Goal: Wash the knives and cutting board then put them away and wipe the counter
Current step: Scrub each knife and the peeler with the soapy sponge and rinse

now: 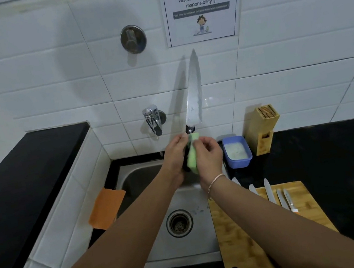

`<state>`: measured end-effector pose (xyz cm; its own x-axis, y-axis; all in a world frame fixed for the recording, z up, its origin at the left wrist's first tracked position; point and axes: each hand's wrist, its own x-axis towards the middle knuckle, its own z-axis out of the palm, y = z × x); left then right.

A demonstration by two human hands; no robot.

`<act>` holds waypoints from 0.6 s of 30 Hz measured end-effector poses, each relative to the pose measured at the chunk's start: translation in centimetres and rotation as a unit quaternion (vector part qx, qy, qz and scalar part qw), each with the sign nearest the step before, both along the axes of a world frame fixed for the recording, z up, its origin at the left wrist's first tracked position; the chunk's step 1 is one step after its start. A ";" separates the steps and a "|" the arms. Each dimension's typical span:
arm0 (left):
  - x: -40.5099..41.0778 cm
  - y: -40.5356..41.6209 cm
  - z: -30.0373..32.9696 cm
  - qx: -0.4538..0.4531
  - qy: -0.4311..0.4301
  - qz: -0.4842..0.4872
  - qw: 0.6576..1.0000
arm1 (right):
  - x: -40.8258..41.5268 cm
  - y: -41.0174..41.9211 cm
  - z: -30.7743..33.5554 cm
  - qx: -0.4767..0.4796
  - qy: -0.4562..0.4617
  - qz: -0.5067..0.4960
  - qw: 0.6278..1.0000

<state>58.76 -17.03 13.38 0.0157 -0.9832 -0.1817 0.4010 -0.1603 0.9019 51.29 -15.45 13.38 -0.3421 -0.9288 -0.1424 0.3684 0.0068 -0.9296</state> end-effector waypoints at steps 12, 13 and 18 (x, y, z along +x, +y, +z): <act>0.0 -1.0 0.3 -0.054 -0.024 0.000 0.998 | -1.0 0.1 -0.9 0.064 -0.029 0.073 0.995; -0.1 -1.0 0.2 -0.055 -0.018 -0.007 0.998 | -1.1 -0.3 -0.5 0.045 -0.026 0.050 0.997; -0.7 -1.3 0.8 -0.074 0.021 -0.017 0.997 | -1.4 0.1 -0.5 -0.075 0.085 0.006 0.994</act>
